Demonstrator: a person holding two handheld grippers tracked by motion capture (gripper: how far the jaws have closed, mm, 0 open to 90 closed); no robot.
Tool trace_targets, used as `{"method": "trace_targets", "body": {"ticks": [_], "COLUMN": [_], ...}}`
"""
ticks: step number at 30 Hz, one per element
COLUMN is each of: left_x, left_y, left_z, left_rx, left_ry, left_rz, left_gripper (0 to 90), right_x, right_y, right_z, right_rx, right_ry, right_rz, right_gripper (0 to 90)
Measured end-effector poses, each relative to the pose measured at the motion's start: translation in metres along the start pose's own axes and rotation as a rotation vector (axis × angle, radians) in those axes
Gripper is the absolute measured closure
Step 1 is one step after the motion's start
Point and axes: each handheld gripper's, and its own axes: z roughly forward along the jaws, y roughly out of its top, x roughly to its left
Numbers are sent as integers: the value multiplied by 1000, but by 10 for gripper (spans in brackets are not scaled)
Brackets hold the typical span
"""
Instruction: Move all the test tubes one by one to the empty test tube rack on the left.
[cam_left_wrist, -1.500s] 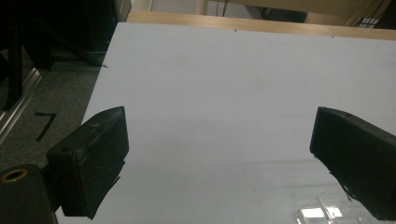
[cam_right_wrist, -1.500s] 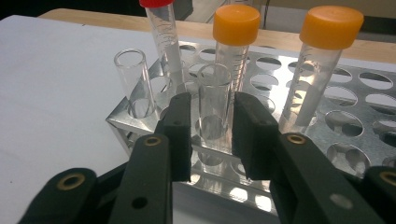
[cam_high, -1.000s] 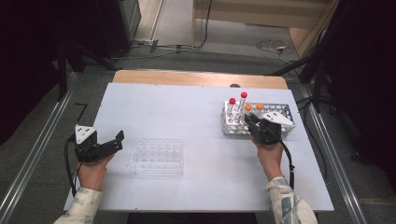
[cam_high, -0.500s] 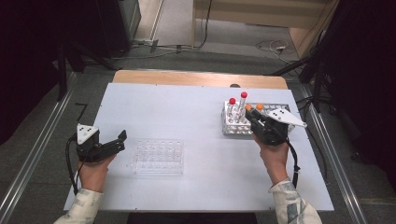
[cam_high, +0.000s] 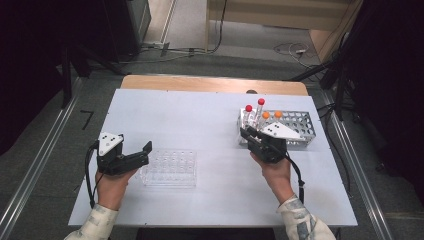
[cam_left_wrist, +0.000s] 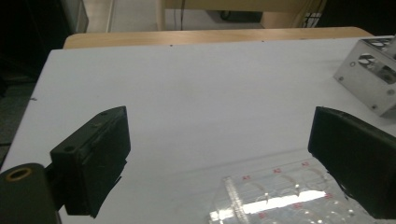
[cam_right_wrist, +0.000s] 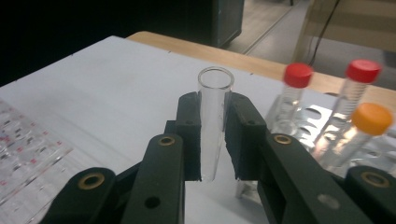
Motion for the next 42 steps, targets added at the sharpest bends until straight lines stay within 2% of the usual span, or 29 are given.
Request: {"method": "trace_targets", "body": {"ticks": [5,6,8,11,15,20,25,33,34,35,36,42], "left_x": [-18,-27,-31,-46,-63,-82,-97,-119,-122,-124,-127,-132], "left_y": [6,10,11,16,22,29,36,41,42,42,42,42], "left_z": [5,7,9,17,28,45,57,67,69,70,73,78], "left_rx": [5,6,8,20,25,52,62,78,81,84,85,109], "left_ry": [-57,-79,-92,-129,-180,-264,-298,-337,-346,-353,-368,-372], "left_rz": [19,32,36,63,82,71,79,138,144,152,153,174], "left_gripper": [74,74,86,102,188,244,332,414,434,502,533,626], "right_x": [13,16,20,24,33,38,47,55,57,60,62,64], "right_y": [-9,-10,-12,-14,-16,-16,-17,-17,-17,-16,-16,-15], "right_z": [14,16,20,23,32,41,50,58,58,59,59,59], "right_rx": [32,39,47,52,65,76,77,80,77,75,74,69], "right_ry": [38,41,55,62,77,83,88,95,100,103,104,107], "right_rz": [-15,-16,-22,-30,-50,-59,-77,-88,-92,-100,-100,-110], "right_gripper": [737,737,737,737,737,737,737,737,737,737,737,737]}}
